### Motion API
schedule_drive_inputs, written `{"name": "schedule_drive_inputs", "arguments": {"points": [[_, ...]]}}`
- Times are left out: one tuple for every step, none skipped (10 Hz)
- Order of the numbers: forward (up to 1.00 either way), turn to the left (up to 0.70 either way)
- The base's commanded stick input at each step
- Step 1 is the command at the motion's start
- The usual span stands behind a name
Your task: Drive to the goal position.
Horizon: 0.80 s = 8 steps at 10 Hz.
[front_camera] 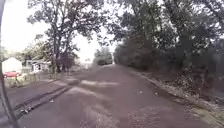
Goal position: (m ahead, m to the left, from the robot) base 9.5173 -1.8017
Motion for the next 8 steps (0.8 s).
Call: {"name": "schedule_drive_inputs", "arguments": {"points": [[0.70,0.00],[0.70,0.00],[0.70,0.00],[0.70,0.00],[0.70,0.00],[0.70,0.00],[0.70,0.00],[0.70,0.00]]}}
